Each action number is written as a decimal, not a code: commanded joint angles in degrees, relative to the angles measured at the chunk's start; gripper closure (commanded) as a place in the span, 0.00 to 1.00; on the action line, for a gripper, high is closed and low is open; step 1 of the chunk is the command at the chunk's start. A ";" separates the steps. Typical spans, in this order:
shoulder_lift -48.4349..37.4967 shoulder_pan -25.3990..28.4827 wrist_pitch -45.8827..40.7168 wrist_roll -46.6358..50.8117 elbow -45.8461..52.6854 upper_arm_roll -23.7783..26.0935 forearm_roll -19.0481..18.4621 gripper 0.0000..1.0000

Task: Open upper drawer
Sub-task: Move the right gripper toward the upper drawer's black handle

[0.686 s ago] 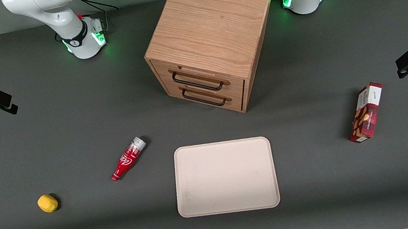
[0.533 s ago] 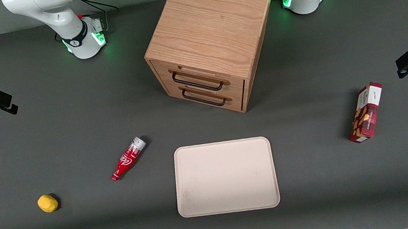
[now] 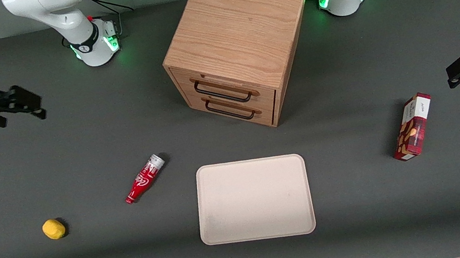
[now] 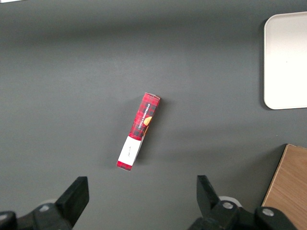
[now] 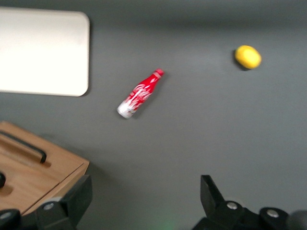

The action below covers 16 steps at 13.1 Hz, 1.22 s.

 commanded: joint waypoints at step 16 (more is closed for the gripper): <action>26.43 1.19 19.96 -2.81 2.89 28.19 5.07 0.00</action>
